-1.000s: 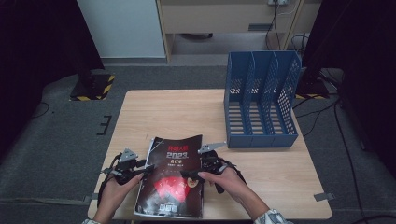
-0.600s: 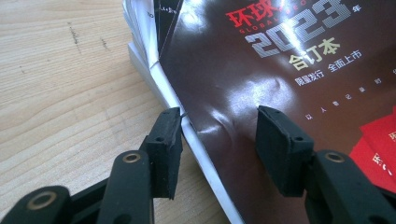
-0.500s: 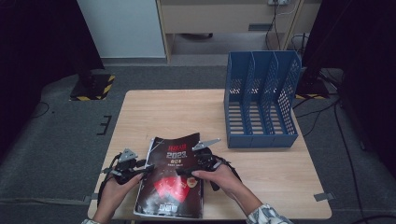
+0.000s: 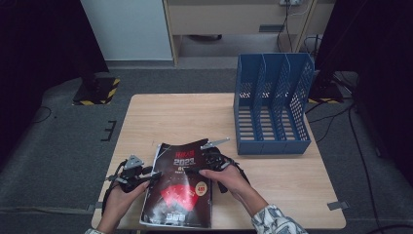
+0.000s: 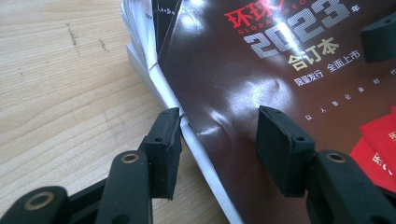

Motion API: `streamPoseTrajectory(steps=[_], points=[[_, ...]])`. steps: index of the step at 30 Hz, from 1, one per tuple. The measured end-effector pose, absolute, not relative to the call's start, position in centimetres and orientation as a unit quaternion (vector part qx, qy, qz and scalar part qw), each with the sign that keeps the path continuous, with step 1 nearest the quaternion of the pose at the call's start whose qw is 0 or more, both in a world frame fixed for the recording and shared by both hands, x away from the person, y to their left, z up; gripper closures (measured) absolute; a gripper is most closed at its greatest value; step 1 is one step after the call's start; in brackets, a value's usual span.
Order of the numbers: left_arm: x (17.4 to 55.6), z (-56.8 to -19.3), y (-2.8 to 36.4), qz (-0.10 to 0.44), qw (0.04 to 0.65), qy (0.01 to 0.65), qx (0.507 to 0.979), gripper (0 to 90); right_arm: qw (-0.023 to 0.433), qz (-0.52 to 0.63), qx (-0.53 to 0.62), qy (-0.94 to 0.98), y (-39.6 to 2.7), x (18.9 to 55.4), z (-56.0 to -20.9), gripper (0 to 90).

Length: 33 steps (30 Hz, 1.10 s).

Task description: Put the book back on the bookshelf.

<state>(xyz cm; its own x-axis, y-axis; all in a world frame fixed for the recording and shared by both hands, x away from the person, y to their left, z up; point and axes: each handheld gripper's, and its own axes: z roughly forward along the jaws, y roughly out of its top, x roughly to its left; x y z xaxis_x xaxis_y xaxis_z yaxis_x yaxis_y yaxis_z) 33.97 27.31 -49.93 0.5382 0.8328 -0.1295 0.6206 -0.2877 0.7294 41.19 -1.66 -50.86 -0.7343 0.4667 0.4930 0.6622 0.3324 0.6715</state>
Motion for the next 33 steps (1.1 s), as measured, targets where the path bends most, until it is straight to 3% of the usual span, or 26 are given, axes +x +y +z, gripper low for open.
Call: streamPoseTrajectory(steps=[4, 9, 12, 21, 33], points=[[34.0, -49.9, 27.3, 0.14, 0.38, 0.46, 0.791, 50.0, 0.094, -0.451, -0.351, -0.816, -1.4, 41.1, -50.6, 52.7], [33.9, -49.9, 27.2, 0.144, 0.378, 0.458, 0.791, 49.7, 0.095, -0.444, -0.372, -0.81, -1.5, 41.4, -50.3, 72.7], [33.9, -49.9, 27.1, 0.146, 0.38, 0.457, 0.791, 48.5, 0.096, -0.455, -0.378, -0.8, -1.6, 41.6, -49.9, 78.1], [34.1, -49.7, 27.5, 0.153, 0.394, 0.468, 0.776, 31.8, 0.05, -0.475, -0.339, -0.811, -0.9, 41.3, -47.4, 81.5], [34.3, -49.2, 27.7, 0.148, 0.442, 0.456, 0.758, 24.6, -0.008, -0.5, -0.303, -0.811, -1.0, 41.4, -44.3, 84.5]])
